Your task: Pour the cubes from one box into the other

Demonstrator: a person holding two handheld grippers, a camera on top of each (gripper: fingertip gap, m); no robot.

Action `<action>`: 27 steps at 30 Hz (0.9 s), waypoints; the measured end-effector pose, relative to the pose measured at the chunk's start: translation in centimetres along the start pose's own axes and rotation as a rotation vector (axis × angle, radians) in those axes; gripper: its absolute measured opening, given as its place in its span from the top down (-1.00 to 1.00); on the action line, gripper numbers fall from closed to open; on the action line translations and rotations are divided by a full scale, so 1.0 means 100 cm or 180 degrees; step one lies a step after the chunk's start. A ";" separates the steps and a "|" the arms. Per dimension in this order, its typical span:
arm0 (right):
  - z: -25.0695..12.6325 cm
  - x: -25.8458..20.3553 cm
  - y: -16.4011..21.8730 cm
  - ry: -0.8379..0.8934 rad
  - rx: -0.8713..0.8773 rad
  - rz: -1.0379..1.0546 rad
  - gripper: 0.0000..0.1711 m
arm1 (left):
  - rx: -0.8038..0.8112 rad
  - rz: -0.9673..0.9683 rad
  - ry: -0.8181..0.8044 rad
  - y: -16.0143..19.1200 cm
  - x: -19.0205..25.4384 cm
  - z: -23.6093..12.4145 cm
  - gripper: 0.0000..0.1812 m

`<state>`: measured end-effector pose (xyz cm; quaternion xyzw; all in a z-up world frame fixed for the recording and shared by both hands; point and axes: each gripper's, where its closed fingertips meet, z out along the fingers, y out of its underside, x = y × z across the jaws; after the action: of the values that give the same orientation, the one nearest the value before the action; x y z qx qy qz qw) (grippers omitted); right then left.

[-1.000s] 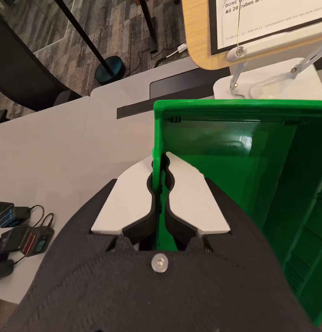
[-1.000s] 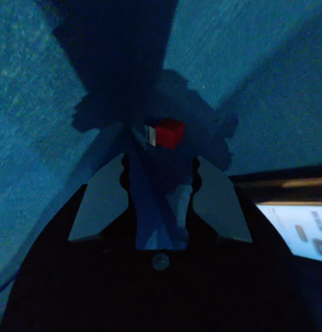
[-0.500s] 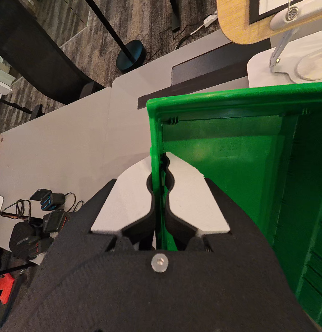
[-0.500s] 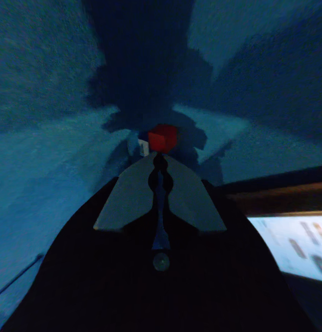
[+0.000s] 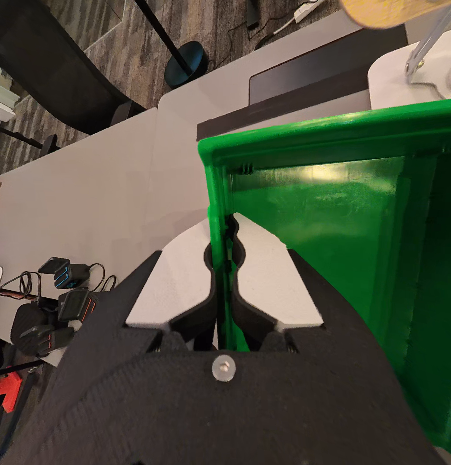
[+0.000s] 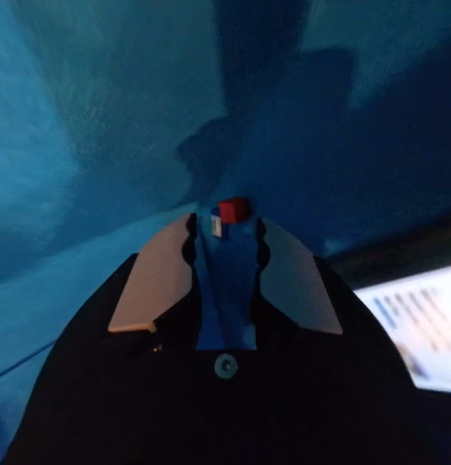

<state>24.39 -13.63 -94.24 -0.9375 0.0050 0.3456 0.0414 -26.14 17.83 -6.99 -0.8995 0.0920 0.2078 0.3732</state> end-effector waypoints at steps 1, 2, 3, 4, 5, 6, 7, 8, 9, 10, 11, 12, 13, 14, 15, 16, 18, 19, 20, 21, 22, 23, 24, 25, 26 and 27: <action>0.007 0.000 0.000 0.0236 -0.0100 -0.0198 0.45 | -0.0032 -0.0001 -0.0005 0.003 0.000 0.001 0.93; 0.014 0.000 -0.001 0.0443 -0.0185 -0.0357 0.40 | -0.0064 0.0007 0.0000 0.006 0.000 0.003 0.92; 0.019 0.001 0.000 0.0655 -0.0271 -0.0494 0.34 | -0.0080 0.0022 0.0007 0.007 0.000 0.003 0.91; 0.023 0.006 0.003 0.0880 -0.0394 -0.0630 0.29 | -0.0087 0.0033 0.0012 0.008 0.001 0.004 0.92; 0.028 0.011 0.009 0.1062 -0.0528 -0.0752 0.24 | -0.0097 0.0037 0.0014 0.009 0.001 0.005 0.91; 0.032 0.014 0.013 0.1189 -0.0591 -0.0820 0.18 | -0.0117 0.0047 0.0009 0.009 0.002 0.005 0.91; 0.033 0.018 0.013 0.1317 -0.0571 -0.0846 0.21 | -0.0136 0.0069 0.0003 0.010 0.003 0.006 0.91; 0.032 0.022 0.012 0.1424 -0.0556 -0.0837 0.27 | -0.0148 0.0090 -0.0001 0.009 0.004 0.006 0.91; 0.032 0.024 0.012 0.1499 -0.0563 -0.0803 0.33 | -0.0154 0.0107 0.0001 0.008 0.006 0.006 0.91; 0.032 0.026 0.011 0.1559 -0.0584 -0.0773 0.38 | -0.0157 0.0125 0.0004 0.007 0.007 0.006 0.91; 0.031 0.028 0.011 0.1623 -0.0612 -0.0766 0.44 | -0.0165 0.0144 0.0000 0.006 0.008 0.006 0.91; 0.031 0.030 0.012 0.1608 -0.0637 -0.0775 0.62 | -0.0175 0.0158 -0.0005 0.006 0.009 0.007 0.91; 0.033 0.028 0.015 0.1464 -0.0648 -0.0734 1.00 | -0.0189 0.0172 -0.0008 0.005 0.010 0.007 0.91; 0.035 0.029 0.018 0.1355 -0.0621 -0.0609 1.00 | -0.0205 0.0191 -0.0007 0.006 0.010 0.007 0.90; 0.034 0.029 0.018 0.1274 -0.0564 -0.0555 1.00 | -0.0214 0.0207 -0.0009 0.006 0.011 0.007 0.90; 0.034 0.028 0.019 0.1190 -0.0484 -0.0556 1.00 | -0.0218 0.0212 -0.0014 0.006 0.010 0.007 0.90; 0.031 0.026 0.023 0.0839 -0.0303 -0.0265 1.00 | -0.0232 0.0215 -0.0021 0.007 0.010 0.008 0.90; 0.028 0.023 0.021 0.0534 -0.0126 -0.0035 1.00 | -0.0240 0.0218 -0.0025 0.007 0.010 0.010 0.90; 0.023 0.022 0.017 0.0267 0.0078 0.0192 1.00 | -0.0251 0.0227 -0.0023 0.008 0.011 0.011 0.90; 0.016 0.023 0.012 0.0009 0.0283 0.0454 1.00 | -0.0269 0.0239 -0.0016 0.009 0.012 0.013 0.89; 0.009 0.023 0.007 -0.0240 0.0476 0.0707 1.00 | -0.0285 0.0251 -0.0012 0.011 0.013 0.015 0.89; 0.003 0.027 0.004 -0.0371 0.0581 0.0862 1.00 | -0.0296 0.0258 -0.0010 0.012 0.014 0.017 0.89; -0.001 0.031 0.005 -0.0406 0.0615 0.0898 1.00 | -0.0310 0.0261 0.0008 0.013 0.015 0.019 0.89; -0.005 0.030 0.004 -0.0518 0.0679 0.0886 1.00 | -0.0325 0.0273 0.0032 0.015 0.017 0.021 0.88; -0.009 0.023 0.002 -0.0725 0.0711 0.0892 0.98 | -0.0333 0.0293 0.0049 0.016 0.019 0.023 0.87; -0.011 0.018 0.002 -0.0863 0.0689 0.0877 0.96 | -0.0340 0.0308 0.0064 0.017 0.020 0.024 0.87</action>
<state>26.46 -13.91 -94.54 -0.8630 0.1645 0.4682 0.0945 -25.62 18.29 -10.43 -0.9146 0.1280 0.2212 0.3133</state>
